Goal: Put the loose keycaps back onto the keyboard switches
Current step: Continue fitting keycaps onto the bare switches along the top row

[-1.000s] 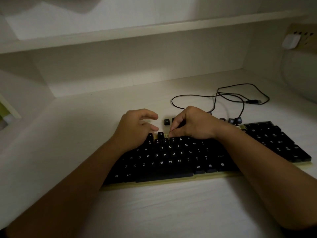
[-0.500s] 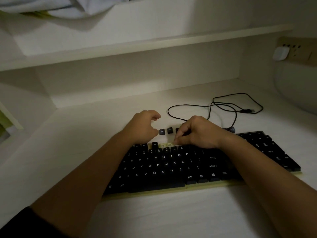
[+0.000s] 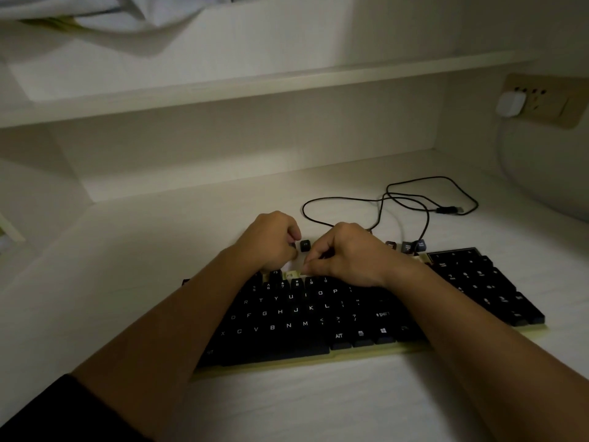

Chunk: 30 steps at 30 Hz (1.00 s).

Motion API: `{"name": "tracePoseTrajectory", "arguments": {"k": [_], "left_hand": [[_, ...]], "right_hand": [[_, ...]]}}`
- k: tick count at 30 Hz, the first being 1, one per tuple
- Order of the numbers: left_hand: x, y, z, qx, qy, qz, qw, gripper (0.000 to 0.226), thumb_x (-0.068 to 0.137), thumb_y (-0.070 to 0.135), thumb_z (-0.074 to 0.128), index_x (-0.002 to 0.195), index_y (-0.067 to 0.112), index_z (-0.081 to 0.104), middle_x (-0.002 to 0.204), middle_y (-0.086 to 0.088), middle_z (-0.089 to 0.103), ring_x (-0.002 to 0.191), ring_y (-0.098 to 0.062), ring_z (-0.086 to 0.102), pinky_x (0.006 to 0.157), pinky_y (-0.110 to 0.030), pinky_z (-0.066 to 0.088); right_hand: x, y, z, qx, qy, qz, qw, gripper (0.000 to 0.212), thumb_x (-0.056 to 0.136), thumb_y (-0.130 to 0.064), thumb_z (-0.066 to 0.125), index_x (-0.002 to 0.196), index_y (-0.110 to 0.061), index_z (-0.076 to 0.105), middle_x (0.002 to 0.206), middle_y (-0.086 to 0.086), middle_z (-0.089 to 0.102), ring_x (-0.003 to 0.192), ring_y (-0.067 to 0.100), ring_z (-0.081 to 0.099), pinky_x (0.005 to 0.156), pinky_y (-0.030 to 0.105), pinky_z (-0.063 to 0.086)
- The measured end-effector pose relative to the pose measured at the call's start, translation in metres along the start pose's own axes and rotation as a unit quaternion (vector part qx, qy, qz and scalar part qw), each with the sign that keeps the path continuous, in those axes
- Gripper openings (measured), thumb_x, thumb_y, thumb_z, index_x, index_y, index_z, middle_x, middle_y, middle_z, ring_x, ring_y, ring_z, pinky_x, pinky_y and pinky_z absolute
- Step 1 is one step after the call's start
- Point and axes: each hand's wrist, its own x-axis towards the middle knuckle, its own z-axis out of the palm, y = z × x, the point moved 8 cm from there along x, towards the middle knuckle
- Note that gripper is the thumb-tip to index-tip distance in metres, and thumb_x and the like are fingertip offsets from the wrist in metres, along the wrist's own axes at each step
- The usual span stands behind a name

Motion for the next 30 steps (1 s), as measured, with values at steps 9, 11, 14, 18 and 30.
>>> {"name": "tracePoseTrajectory", "arguments": {"k": [9,11,14,18,30], "left_hand": [[-0.003,-0.011,-0.005,-0.046,-0.001,-0.008,0.999,0.02,0.077,0.013,0.076,0.096,0.017,0.073,0.09,0.003,0.067,0.087,-0.012,0.065,0.076,-0.021,0.049],[-0.005,-0.012,-0.01,-0.057,0.013,-0.004,0.998,0.021,0.077,0.012,0.077,0.097,0.017,0.073,0.09,0.003,0.067,0.086,-0.011,0.065,0.076,-0.02,0.048],[-0.011,-0.014,-0.019,-0.079,0.027,0.01,0.996,0.021,0.077,0.013,0.077,0.097,0.019,0.073,0.094,0.001,0.071,0.087,-0.01,0.067,0.08,-0.023,0.052],[-0.028,-0.001,-0.029,-0.147,0.001,0.086,0.985,0.015,0.076,0.016,0.079,0.09,0.019,0.075,0.087,0.003,0.075,0.08,-0.006,0.071,0.084,-0.03,0.058],[-0.05,0.009,-0.016,-0.138,-0.126,0.131,0.974,0.011,0.085,0.015,0.071,0.095,0.019,0.071,0.081,0.008,0.078,0.073,0.002,0.07,0.072,-0.017,0.052]], "right_hand": [[0.002,0.002,0.005,0.007,0.0,0.021,1.0,0.003,0.083,-0.026,0.08,0.084,-0.024,0.082,0.076,-0.014,0.075,0.072,-0.005,0.065,0.068,0.011,0.046],[0.001,0.003,0.004,0.007,0.002,0.025,1.0,0.003,0.083,-0.025,0.08,0.084,-0.025,0.082,0.075,-0.015,0.075,0.072,-0.006,0.065,0.067,0.009,0.045],[0.001,0.003,0.003,0.006,0.001,0.031,0.999,0.003,0.083,-0.025,0.079,0.083,-0.025,0.082,0.075,-0.015,0.075,0.072,-0.006,0.065,0.066,0.006,0.045],[0.0,0.004,0.001,0.003,0.0,0.038,0.999,0.003,0.083,-0.024,0.079,0.082,-0.024,0.081,0.079,-0.009,0.076,0.078,0.002,0.069,0.073,0.014,0.052],[0.0,0.005,-0.002,-0.01,0.003,0.04,0.999,0.003,0.083,-0.024,0.079,0.083,-0.022,0.081,0.079,-0.007,0.076,0.075,0.002,0.067,0.071,0.014,0.051]]}}
